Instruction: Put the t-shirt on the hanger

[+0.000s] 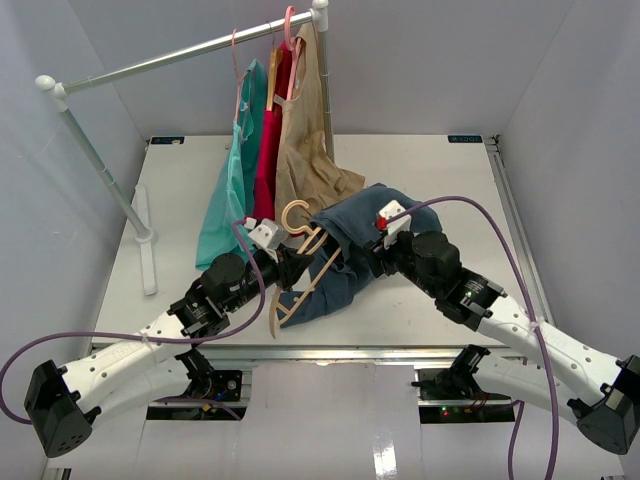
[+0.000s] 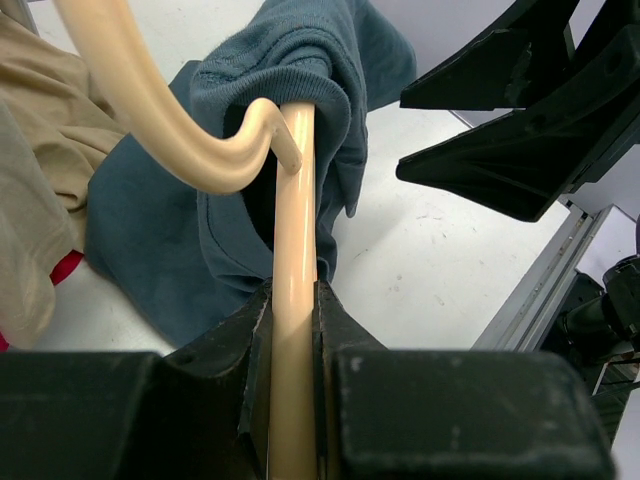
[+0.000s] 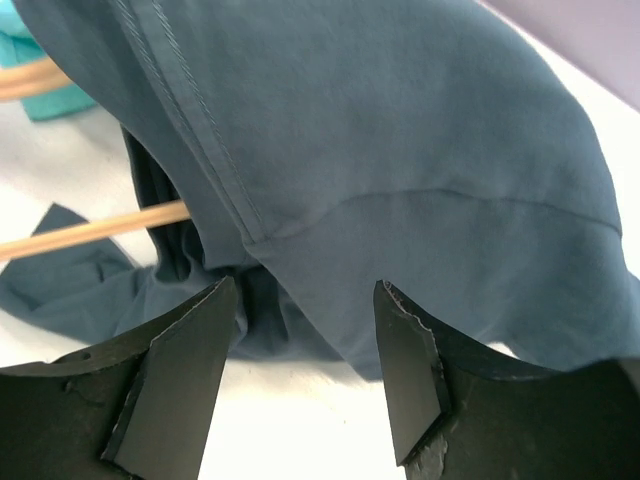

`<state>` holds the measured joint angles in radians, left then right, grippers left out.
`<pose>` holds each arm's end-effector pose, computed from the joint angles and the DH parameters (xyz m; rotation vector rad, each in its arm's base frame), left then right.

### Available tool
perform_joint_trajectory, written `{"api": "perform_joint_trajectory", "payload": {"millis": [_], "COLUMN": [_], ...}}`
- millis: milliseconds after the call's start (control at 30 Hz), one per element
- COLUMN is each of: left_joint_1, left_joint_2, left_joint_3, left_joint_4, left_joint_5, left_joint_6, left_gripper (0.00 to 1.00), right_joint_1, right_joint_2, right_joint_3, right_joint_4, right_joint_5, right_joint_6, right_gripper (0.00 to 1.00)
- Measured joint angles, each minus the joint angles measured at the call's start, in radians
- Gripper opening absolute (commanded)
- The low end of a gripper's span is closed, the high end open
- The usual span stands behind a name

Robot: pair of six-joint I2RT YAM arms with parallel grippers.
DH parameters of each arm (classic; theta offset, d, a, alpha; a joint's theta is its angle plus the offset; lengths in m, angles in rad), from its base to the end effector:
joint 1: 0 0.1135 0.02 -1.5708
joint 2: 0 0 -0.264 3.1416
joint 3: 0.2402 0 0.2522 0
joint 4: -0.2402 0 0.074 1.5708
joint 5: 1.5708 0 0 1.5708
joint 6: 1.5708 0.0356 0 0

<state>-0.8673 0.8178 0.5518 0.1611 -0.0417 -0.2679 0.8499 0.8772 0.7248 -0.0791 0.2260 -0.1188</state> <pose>0.1309 -0.1520 0.2881 0.4832 1.6744 -0.8126 0.1434 0.1512 0.3137 -0.6952 1.6686 0.3187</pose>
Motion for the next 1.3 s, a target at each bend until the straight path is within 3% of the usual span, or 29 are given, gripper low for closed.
{"api": "perform_joint_trajectory", "payload": {"millis": [333,533,700,767,1100,1300], "left_joint_1": [0.000,0.000,0.000,0.000,0.000,0.000], "left_joint_2": [-0.012,-0.022,-0.036,-0.045,-0.061,-0.074], "left_joint_3": [0.003,0.005,0.005,0.005,0.005,-0.003], "left_joint_4": [-0.011,-0.027,-0.031,-0.031,-0.038,-0.067], "left_joint_5": [-0.001,0.000,0.002,0.004,0.029,0.055], "left_joint_6": [-0.008,-0.013,-0.016,-0.019,-0.004,0.048], "left_gripper": [0.00,0.00,0.00,0.00,0.00,0.00], "right_joint_1": [0.063,0.063,0.062,0.062,0.057,-0.001], "right_joint_2": [0.078,0.112,0.117,0.122,0.064,0.051], "right_joint_3": [-0.027,-0.044,-0.076,-0.076,-0.059,0.149], "right_joint_4": [0.116,0.149,0.192,0.199,0.150,-0.024], "right_joint_5": [0.101,0.171,0.219,0.230,0.266,0.324], "right_joint_6": [-0.023,-0.004,0.018,0.028,0.031,0.000], "right_gripper": [0.61,0.52,0.13,0.08,0.08,0.08]}}
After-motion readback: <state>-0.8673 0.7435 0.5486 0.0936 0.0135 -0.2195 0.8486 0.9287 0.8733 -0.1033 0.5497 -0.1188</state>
